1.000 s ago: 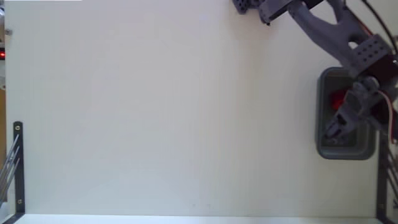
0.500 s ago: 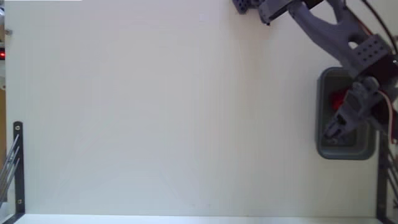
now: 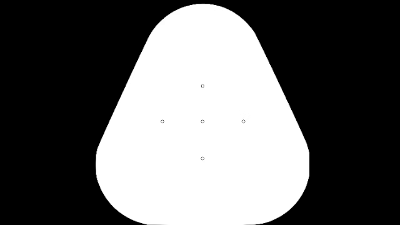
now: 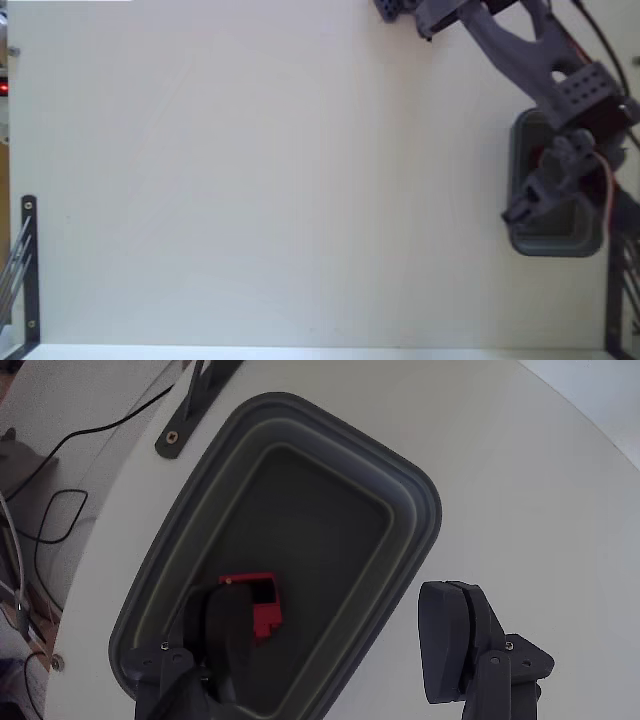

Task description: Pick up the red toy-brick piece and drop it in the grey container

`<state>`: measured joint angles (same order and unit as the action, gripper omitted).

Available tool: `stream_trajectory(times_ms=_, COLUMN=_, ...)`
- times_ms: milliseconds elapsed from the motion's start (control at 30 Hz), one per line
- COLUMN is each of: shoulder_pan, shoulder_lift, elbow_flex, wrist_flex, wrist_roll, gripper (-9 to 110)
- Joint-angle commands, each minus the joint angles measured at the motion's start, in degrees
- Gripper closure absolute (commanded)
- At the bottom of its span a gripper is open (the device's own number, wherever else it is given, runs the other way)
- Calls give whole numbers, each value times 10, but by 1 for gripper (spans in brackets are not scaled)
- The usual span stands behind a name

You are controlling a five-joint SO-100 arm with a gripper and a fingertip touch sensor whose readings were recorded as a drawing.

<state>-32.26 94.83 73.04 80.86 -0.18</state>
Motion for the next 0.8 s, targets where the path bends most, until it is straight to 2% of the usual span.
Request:
stream_trajectory(times_ms=0, shoulder_pan=14, shoulder_lift=69, elbow_flex=14, wrist_flex=9, wrist_roll=2, gripper=-9)
stream_trajectory(times_ms=767, shoulder_pan=149, shoulder_lift=246, elbow_flex=190, wrist_flex=10, wrist_roll=2, gripper=-9)
